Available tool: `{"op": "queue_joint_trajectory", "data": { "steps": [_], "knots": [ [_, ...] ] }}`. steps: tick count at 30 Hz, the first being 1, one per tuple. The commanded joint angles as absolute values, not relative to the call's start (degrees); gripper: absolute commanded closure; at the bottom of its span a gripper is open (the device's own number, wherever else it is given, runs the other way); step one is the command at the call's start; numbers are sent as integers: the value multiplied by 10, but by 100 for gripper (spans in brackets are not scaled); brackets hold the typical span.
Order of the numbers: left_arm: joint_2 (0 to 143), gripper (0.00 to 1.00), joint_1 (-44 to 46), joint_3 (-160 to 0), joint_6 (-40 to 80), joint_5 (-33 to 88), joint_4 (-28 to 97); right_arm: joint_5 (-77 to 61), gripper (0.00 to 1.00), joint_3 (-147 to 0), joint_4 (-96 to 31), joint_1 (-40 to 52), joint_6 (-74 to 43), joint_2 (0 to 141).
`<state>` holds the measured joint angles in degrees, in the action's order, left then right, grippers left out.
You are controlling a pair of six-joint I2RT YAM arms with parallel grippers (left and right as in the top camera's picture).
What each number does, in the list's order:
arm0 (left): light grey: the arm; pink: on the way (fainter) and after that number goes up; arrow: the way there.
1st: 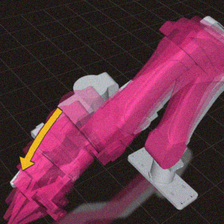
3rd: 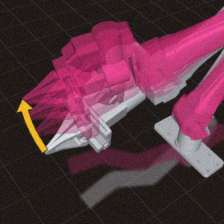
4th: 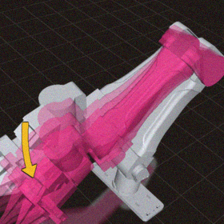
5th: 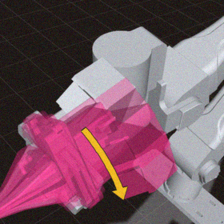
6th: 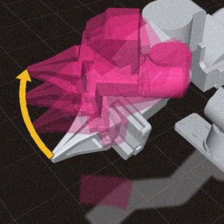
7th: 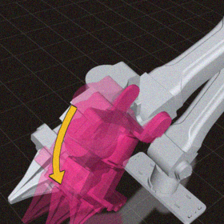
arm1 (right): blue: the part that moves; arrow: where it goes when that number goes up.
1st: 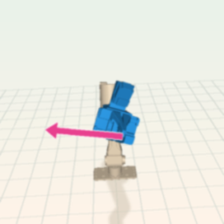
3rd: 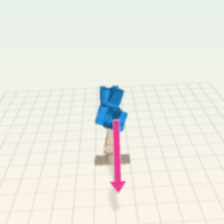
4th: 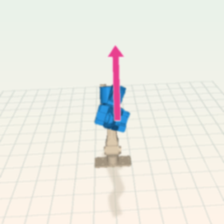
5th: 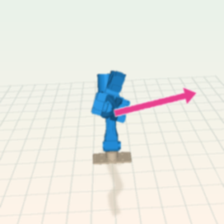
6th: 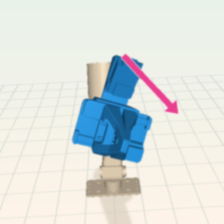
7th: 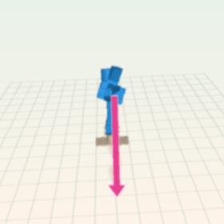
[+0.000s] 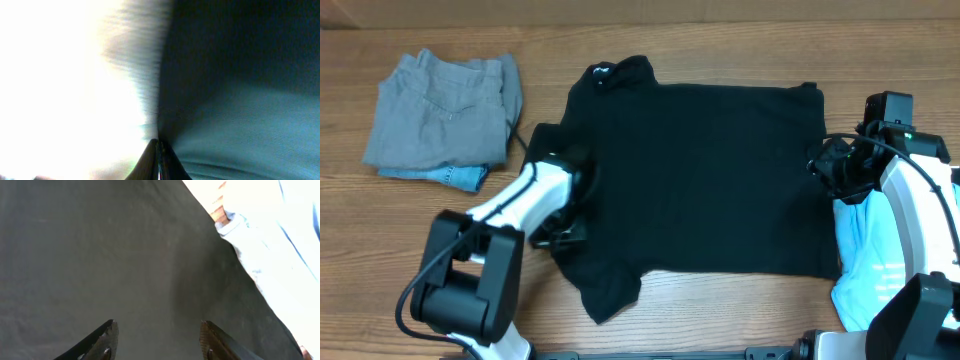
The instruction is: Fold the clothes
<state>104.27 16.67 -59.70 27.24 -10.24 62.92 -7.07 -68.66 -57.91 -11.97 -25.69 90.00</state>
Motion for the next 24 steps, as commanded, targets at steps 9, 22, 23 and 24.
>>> {"op": "queue_joint_trajectory", "data": {
  "steps": [9, 22, 23, 24],
  "knots": [
    [974, 96, 26, -618, 250, -161, 623, -91, 45, -666, -580, -120, -255, 899],
    [954, 96, 56, -576, 92, 88, 468, -140, 59, -556, -480, -120, -251, 898],
    [966, 96, 57, -564, 82, 103, 439, -151, 61, -556, -478, -120, -251, 898],
    [983, 96, 57, -549, 70, 133, 400, -160, 62, -556, -476, -120, -250, 898]
  ]
}}
